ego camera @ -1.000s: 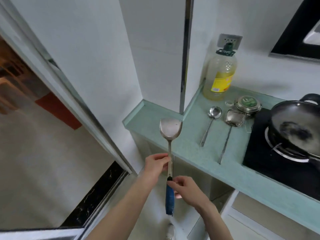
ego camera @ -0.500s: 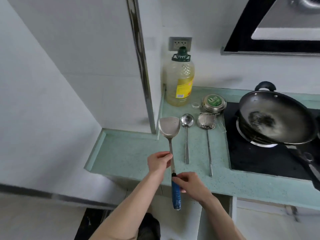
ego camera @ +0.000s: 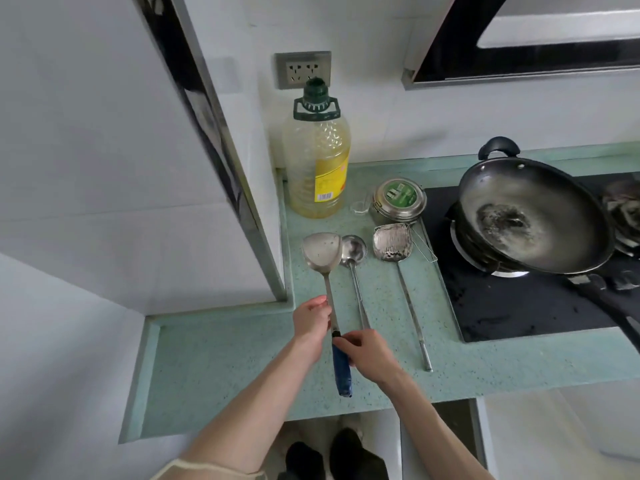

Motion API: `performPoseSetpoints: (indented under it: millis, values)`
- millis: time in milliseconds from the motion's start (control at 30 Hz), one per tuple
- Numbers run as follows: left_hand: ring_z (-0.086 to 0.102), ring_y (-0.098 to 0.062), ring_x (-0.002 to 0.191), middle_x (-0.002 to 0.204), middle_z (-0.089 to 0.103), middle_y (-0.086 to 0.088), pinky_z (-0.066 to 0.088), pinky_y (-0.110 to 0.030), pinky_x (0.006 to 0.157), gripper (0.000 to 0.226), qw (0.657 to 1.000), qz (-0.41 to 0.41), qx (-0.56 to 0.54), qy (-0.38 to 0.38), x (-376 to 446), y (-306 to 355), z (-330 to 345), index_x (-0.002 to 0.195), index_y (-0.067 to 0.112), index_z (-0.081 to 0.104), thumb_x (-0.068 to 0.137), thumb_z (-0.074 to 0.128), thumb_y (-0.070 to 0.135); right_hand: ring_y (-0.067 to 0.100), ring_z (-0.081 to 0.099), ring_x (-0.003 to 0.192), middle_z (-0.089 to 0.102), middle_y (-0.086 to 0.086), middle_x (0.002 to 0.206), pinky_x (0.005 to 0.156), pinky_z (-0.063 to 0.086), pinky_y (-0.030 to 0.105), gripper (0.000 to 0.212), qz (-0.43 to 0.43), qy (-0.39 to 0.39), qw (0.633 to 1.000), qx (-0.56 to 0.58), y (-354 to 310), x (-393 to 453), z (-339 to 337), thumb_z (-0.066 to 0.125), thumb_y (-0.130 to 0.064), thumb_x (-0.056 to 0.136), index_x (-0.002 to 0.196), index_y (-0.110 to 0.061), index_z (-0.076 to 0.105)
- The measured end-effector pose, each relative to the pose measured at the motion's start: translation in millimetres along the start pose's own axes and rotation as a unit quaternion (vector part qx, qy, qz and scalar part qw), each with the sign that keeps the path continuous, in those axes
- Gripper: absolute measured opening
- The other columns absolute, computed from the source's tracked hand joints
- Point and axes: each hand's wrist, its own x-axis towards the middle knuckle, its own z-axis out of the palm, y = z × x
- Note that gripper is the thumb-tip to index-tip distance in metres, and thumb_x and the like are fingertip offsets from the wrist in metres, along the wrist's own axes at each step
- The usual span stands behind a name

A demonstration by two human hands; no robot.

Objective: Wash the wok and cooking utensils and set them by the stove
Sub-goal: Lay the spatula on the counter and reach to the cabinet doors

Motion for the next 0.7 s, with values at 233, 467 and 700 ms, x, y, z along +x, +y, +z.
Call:
performPoseSetpoints:
  millis: [233, 467, 700]
  values:
    - [0.054, -0.020, 0.129, 0.140, 0.057, 0.000, 0.040, -0.038, 0.113, 0.042, 0.998, 0.013, 0.062, 0.016, 16, 10, 9, 0.141, 0.012, 0.055, 0.100, 0.053, 0.006, 0.017, 0.065, 0.067, 0.073, -0.001, 0.076, 0.061, 0.046, 0.027, 0.027, -0.001, 0.009, 1.000, -0.030, -5, 29, 9, 0.064, -0.039, 0.098, 0.083, -0.019, 0.076]
    - [0.030, -0.002, 0.068, 0.080, 0.032, 0.013, 0.027, -0.022, 0.064, 0.036, 0.996, 0.001, 0.084, 0.016, 29, 4, 24, 0.077, 0.031, 0.029, 0.101, 0.052, 0.017, 0.020, 0.065, 0.068, 0.074, 0.005, 0.078, 0.063, 0.050, 0.030, 0.031, 0.005, 0.006, 0.997, -0.079, 1, 47, 14, 0.061, -0.035, 0.099, 0.086, -0.011, 0.075]
    - [0.030, -0.018, 0.149, 0.162, 0.033, 0.000, 0.020, -0.040, 0.122, 0.052, 0.998, -0.012, 0.066, 0.005, 38, 4, 29, 0.158, 0.015, 0.030, 0.107, 0.039, 0.021, 0.016, 0.071, 0.078, 0.077, -0.003, 0.085, 0.070, 0.056, 0.029, 0.020, 0.001, 0.057, 0.997, -0.061, 1, 51, 17, 0.068, -0.033, 0.095, 0.094, -0.016, 0.079]
